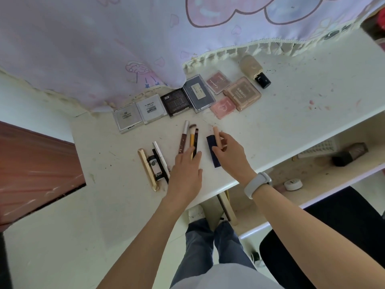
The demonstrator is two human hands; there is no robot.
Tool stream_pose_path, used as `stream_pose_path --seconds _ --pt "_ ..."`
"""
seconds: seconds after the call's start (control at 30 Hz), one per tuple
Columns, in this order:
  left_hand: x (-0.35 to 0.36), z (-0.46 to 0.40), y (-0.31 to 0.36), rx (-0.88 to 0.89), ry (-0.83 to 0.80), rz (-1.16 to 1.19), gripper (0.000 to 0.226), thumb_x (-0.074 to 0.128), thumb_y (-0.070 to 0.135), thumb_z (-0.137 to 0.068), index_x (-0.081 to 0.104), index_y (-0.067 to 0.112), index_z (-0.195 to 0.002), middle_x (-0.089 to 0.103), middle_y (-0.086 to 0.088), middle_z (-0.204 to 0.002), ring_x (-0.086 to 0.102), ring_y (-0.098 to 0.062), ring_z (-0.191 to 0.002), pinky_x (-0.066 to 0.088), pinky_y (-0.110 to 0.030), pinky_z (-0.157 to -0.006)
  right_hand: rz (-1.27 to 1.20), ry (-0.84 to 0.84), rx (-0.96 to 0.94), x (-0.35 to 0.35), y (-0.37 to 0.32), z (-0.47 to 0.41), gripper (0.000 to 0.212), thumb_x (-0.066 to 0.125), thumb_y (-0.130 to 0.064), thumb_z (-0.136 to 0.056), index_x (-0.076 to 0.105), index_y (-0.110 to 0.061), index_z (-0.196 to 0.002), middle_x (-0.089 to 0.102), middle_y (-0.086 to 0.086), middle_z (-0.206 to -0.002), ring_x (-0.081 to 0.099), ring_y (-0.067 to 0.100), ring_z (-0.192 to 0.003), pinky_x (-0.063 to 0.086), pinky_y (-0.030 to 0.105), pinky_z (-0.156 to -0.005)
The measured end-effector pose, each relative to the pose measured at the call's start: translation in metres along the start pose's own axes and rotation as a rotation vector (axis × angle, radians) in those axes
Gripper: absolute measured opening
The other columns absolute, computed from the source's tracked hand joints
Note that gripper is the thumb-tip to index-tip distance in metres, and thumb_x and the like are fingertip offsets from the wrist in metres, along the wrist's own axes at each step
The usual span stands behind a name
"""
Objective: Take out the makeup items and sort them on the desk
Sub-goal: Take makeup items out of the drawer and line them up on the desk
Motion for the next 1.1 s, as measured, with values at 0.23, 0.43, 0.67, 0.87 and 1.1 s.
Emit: stream_pose_path --seconds 0.23,0.43,0.67,0.87,1.1 --pt "-0.002 0.008 -0.010 -0.102 0.110 0.075 0.043 0.044 0.012 -0.095 0.035 0.008 -0.138 0.025 -0.009 -0.146 0.033 -0.023 -0.125 0.040 -0.030 -0.094 0.046 -0.068 -0.081 0.023 -0.008 0.007 0.048 0.054 -0.013 -0.089 0.041 -0.012 -0.135 0.050 0.008 -0.122 0.046 0.013 -0.091 0.030 0.012 -0.077" --pt "-0.011 0.009 -0.015 -0.157 0.144 0.060 0.037 0.048 0.014 -0.093 0.045 0.006 -0.129 0.034 -0.011 -0.135 0.042 -0.026 -0.117 0.044 -0.032 -0.086 0.171 -0.013 -0.174 0.017 -0.013 0.015 0.041 0.052 -0.014 -0.090 0.048 -0.012 -0.131 0.048 0.008 -0.122 0.048 0.021 -0.104 0.032 0.015 -0.084" --pt "-0.019 -0.012 -0.026 -0.133 0.078 -0.028 0.054 0.041 0.012 -0.095 0.023 0.008 -0.145 0.020 -0.013 -0.150 0.024 -0.032 -0.133 0.029 -0.044 -0.109 0.367 -0.149 -0.371 0.027 -0.011 0.041 0.053 0.056 -0.016 -0.089 0.038 -0.012 -0.138 0.037 0.007 -0.139 0.036 0.025 -0.118 0.034 0.032 -0.100" --pt "-0.012 -0.002 -0.019 -0.142 0.109 0.072 0.034 0.039 0.008 -0.096 0.047 0.000 -0.128 0.034 -0.014 -0.142 0.037 -0.031 -0.123 0.041 -0.041 -0.099 0.365 -0.193 -0.357 0.034 -0.016 0.038 0.055 0.054 -0.021 -0.091 0.033 -0.010 -0.141 0.033 0.011 -0.143 0.034 0.028 -0.120 0.034 0.033 -0.100" --pt "-0.019 0.007 -0.018 -0.140 0.171 0.243 0.030 0.040 0.001 -0.093 0.053 0.000 -0.120 0.046 -0.014 -0.129 0.044 -0.028 -0.118 0.039 -0.037 -0.099 0.419 -0.221 -0.478 0.031 -0.021 0.047 0.042 0.042 -0.012 -0.097 0.037 -0.007 -0.138 0.038 0.012 -0.144 0.039 0.031 -0.115 0.033 0.033 -0.100"
Point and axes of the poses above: each hand's wrist, its own z-axis away from the middle knuckle, its own x-axis out of the palm, y = z × x, the point moved 8 cm from there along -z, towards the middle knuckle
